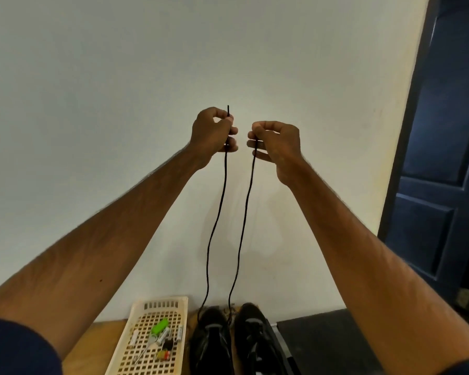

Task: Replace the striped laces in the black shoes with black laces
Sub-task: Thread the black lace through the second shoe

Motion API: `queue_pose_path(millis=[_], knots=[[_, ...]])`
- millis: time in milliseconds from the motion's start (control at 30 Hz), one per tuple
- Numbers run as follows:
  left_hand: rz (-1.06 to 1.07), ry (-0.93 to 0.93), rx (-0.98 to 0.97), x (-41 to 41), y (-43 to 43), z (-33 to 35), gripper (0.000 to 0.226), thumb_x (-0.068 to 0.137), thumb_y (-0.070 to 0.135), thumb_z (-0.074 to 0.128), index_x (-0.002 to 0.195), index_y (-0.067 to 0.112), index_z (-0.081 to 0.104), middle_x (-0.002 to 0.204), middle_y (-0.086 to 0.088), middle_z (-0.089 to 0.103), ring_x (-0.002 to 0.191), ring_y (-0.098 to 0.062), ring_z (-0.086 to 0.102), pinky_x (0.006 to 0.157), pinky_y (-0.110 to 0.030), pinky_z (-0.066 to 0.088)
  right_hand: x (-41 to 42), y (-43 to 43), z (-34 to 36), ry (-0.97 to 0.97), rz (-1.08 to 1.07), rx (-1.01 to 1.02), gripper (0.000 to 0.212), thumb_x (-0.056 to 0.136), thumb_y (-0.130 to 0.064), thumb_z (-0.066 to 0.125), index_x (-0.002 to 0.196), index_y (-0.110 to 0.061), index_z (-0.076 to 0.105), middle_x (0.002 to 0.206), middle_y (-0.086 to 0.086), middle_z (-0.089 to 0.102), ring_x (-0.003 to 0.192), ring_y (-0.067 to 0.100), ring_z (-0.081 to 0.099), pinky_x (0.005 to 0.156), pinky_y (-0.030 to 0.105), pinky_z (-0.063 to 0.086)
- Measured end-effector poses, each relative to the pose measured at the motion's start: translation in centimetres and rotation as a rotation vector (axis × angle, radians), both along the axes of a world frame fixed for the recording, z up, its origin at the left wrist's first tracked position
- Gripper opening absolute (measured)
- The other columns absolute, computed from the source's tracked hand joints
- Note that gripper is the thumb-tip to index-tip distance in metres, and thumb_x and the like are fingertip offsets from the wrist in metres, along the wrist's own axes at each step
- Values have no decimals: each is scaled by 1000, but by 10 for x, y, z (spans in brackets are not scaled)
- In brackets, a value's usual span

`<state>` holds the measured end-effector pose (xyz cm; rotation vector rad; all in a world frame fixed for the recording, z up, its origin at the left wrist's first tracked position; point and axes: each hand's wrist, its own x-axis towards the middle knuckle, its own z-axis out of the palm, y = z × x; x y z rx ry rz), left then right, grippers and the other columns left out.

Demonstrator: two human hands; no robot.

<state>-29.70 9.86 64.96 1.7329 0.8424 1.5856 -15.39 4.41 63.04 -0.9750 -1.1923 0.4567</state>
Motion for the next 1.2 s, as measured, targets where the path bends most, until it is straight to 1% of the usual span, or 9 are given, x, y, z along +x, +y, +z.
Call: queue_pose_path(millis=[100, 167, 267, 367, 433, 533, 633, 800, 1200], knots=[[74, 114, -90, -3, 15, -61, 15, 99, 17, 55, 101, 9, 67, 79, -3, 65, 51, -10, 49, 45, -20, 40, 6, 8, -54, -46, 9, -79, 15, 97, -16, 65, 102, -9, 78, 72, -3, 65, 53, 10, 54, 46, 21, 43], [90, 215, -148, -6, 22, -110, 15, 95, 20, 62, 87, 10, 69, 74, -1, 66, 46, -6, 47, 43, -16, 34, 11, 15, -98, -164, -4, -147, 18, 93, -13, 63, 95, -10, 81, 63, -12, 62, 48, 3, 45, 42, 16, 31], [89, 314, -267, -9, 31, -195, 20, 90, 22, 69, 74, 11, 70, 71, -3, 67, 48, -7, 49, 48, -20, 35, 15, 25, -177, -363, 75, -306, 12, 91, -13, 72, 95, -9, 82, 69, -17, 72, 61, -5, 63, 56, 10, 46], [63, 400, -387, -8, 37, -275, 25, 88, 26, 74, 80, 1, 75, 79, -8, 73, 66, -15, 64, 61, -28, 49, 19, 37, -256, -603, 147, -501, 8, 84, -13, 81, 91, -14, 84, 86, -1, 80, 86, 15, 75, 82, 30, 58], [48, 456, -457, -5, 41, -322, 24, 86, 28, 77, 83, 4, 77, 84, -2, 76, 80, -12, 71, 77, -33, 56, 21, 44, -304, -733, 162, -628, 6, 81, -13, 82, 84, -18, 84, 81, -3, 79, 80, 14, 74, 76, 31, 57], [87, 538, -502, -3, 43, -374, 20, 83, 29, 79, 77, 11, 79, 76, 4, 76, 73, -7, 71, 76, -29, 56, 21, 49, -360, -795, 151, -761, 5, 78, -21, 86, 82, -22, 84, 79, -6, 78, 75, 7, 71, 68, 21, 51], [116, 615, -506, -1, 45, -404, 15, 83, 30, 76, 77, 16, 80, 72, 5, 75, 70, -6, 70, 70, -28, 55, 18, 57, -391, -850, 153, -789, 16, 80, -28, 88, 94, -22, 84, 91, -2, 79, 77, 6, 69, 66, 16, 49], [151, 778, -479, -2, 49, -434, 11, 84, 21, 71, 85, 16, 81, 79, -1, 76, 76, -16, 71, 72, -29, 57, 12, 68, -419, -954, 50, -777, 16, 87, -29, 81, 103, -29, 81, 101, -3, 78, 92, 17, 71, 84, 34, 58], [161, 872, -415, 0, 56, -449, 14, 85, 21, 75, 96, 16, 82, 89, -4, 78, 79, -16, 71, 70, -22, 49, 22, 70, -419, -922, 19, -748, 5, 88, -31, 78, 88, -28, 82, 86, -10, 75, 76, 7, 66, 71, 28, 54]])
